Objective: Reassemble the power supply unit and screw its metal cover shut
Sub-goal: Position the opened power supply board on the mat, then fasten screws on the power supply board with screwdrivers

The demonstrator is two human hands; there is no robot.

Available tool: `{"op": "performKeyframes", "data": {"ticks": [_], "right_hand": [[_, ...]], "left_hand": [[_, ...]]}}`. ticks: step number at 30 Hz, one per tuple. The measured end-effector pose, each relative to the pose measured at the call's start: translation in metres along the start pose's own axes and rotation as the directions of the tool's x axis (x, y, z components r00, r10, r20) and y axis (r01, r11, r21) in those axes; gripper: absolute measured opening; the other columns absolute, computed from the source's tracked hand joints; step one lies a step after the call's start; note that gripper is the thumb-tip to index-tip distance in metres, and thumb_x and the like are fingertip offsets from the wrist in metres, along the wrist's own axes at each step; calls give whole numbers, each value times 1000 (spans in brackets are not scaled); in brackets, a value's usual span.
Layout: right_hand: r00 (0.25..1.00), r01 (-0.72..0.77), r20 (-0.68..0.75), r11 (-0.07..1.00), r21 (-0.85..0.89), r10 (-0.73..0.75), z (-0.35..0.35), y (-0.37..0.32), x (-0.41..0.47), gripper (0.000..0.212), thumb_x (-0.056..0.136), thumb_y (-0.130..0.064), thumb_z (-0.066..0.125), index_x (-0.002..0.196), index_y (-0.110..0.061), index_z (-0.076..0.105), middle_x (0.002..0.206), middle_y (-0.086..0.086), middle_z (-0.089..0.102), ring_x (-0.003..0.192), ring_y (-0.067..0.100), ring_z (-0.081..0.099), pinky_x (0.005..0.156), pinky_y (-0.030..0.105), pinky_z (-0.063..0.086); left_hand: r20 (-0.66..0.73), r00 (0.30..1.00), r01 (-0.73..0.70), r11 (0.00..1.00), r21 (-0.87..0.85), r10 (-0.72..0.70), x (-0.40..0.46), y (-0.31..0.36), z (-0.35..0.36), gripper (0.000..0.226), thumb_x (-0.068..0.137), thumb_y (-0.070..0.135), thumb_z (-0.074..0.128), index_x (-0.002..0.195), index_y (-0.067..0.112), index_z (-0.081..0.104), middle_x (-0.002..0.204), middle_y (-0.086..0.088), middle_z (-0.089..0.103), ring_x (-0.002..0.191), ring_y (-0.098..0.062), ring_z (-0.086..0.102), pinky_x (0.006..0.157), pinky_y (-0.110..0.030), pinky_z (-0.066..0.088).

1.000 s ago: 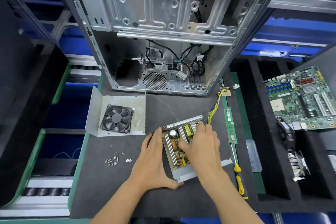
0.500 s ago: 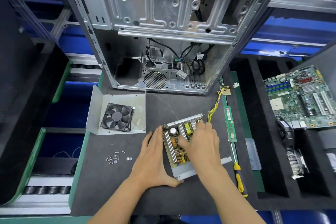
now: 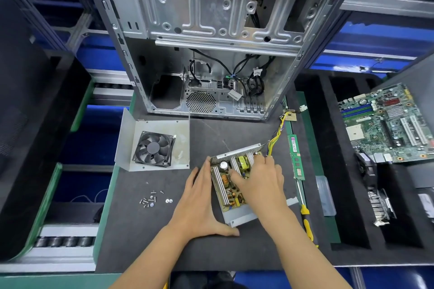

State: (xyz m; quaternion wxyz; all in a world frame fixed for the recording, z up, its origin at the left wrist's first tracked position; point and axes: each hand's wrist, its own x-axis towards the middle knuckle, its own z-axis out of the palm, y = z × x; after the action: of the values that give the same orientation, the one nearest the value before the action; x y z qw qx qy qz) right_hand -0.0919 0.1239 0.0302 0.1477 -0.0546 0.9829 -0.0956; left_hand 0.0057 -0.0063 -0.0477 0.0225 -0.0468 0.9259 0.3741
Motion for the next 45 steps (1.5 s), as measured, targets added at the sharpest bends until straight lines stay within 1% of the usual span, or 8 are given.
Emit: {"op": "performKeyframes", "data": {"ticks": [4,8,11,15,19,26,34,45], "right_hand": [[997,0,-78,1000,17,1,-4,6,-9,80,83,-67,60,139,-13,42,128,9,44,113,33,42,94,42,36],[906,176,-407,977,117,-115,-10,-2,-24,61,80,-45,77,127,-10,58,114,14,49,99,35,44,80,45,38],[756,503,-565,846,179,-330,-9,-21,-43,25,82,-19,77,102,-9,66,97,9,52,87,28,48,77,37,39],[717,696,-220,700,161,-662,22,-49,-72,6,90,-5,67,94,-8,65,92,6,59,85,24,58,79,32,47],[828,531,76,820,212,-555,67,-66,-79,14,101,-18,52,111,-14,61,110,3,58,102,22,55,85,29,42],[890,441,19,870,220,-455,100,-86,-70,19,97,-22,60,114,-13,61,107,7,58,101,24,54,86,31,43],[914,405,-58,888,219,-402,104,-86,-68,9,97,-11,60,102,-9,67,99,8,60,93,25,55,76,29,40],[897,439,-89,849,294,-433,98,-97,-63,24,99,-23,58,116,-9,66,109,9,57,104,26,50,95,33,40]], "left_hand": [[68,998,21,994,-109,-13,-8,3,-4,171,33,84,81,148,34,-35,159,21,-31,143,0,-32,118,-32,-5],[75,991,128,969,-212,-114,-39,-4,-13,150,44,83,79,153,44,-17,161,29,-10,151,-2,-7,119,-25,10],[-208,972,75,980,-184,-113,-66,-18,-23,85,80,65,67,150,34,30,142,16,47,133,3,40,110,-15,31],[-612,783,112,993,-40,-113,-89,-48,-39,24,93,16,62,116,10,68,104,11,62,97,-8,59,93,-13,43],[-633,746,224,973,-51,-205,-103,-74,-54,18,93,13,60,107,8,70,101,6,66,95,-11,60,88,-23,47],[-556,778,279,954,-113,-293,-107,-78,-60,16,92,5,67,106,12,70,98,8,65,89,-17,62,81,-39,54],[-501,836,230,972,-55,-226,-95,-68,-57,13,91,5,68,102,13,71,94,5,65,89,-14,57,82,-25,46],[-444,831,355,934,-42,-336,-90,-74,-64,12,89,9,72,101,7,75,94,-6,64,88,-23,60,83,-29,46]]}}
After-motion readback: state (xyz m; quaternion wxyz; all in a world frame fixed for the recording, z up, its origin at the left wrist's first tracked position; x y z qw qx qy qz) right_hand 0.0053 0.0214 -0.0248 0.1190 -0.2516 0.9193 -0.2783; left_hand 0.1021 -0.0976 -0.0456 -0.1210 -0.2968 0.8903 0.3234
